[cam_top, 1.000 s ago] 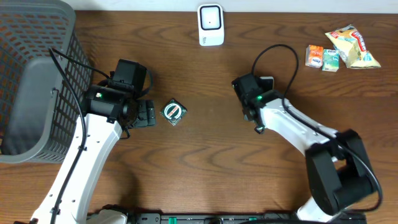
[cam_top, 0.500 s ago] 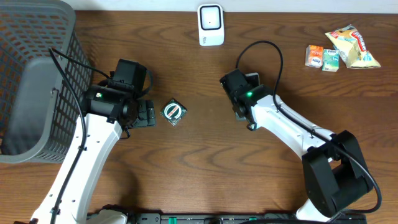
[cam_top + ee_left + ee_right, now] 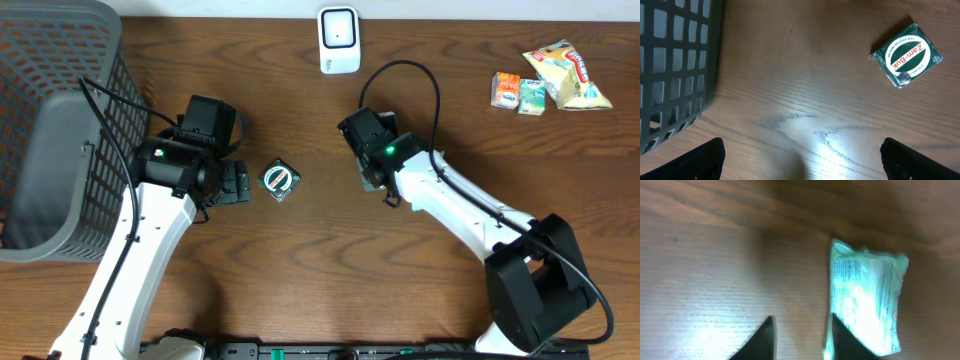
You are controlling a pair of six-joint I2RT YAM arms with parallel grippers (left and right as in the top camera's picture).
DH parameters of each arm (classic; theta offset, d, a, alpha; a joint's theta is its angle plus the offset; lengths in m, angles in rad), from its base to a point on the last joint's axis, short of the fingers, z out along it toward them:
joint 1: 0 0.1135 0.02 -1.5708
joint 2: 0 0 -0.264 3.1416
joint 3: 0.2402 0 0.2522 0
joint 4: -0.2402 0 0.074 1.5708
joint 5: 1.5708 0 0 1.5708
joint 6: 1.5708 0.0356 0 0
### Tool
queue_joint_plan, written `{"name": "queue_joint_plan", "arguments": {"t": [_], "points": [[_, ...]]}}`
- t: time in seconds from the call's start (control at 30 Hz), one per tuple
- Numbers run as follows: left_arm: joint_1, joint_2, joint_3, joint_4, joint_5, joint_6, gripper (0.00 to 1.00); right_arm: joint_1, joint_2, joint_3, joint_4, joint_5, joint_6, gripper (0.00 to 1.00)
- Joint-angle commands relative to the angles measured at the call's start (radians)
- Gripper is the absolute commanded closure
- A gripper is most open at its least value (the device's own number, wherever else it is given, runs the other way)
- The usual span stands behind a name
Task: Scan the item barcode
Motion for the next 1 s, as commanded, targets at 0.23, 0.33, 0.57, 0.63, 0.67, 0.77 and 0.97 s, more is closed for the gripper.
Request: {"name": "queue_joint_plan", "arguments": {"t": [0.23,0.33,0.57,0.63,0.67,0.77,0.97], "points": [[0.003,0.004,0.0,-0.004,-0.01,-0.002,0.02,-0.39,0.009,0.087,-0.09,-0.414,-0.157,0.1],[0.003,0.004,0.0,-0.003,-0.009,-0.002,0.02,-0.509,0.027,0.08,-0.089,-0.694,-0.274,0.1],[0.003,0.004,0.0,-0.003,-0.01,-0.002,0.02,-0.646,0.1,0.016,-0.08,-0.912,-0.378,0.29],[0.003,0.004,0.0,-0.003,-0.01,-0.002,0.02,-0.652,0.128,0.001,-0.069,-0.951,-0.378,0.33],[0.003,0.004,0.0,-0.003,-0.01,-0.002,0.02,-0.652,0.139,-0.005,-0.064,-0.967,-0.379,0.33],[0.003,0.004,0.0,-0.003,-0.009,-0.002,0.02,-0.646,0.181,-0.021,-0.037,-0.983,-0.378,0.36],[0.003,0.004,0.0,-0.003,-0.01,-0.002,0.02,-0.644,0.216,-0.021,-0.023,-0.986,-0.372,0.95]]}}
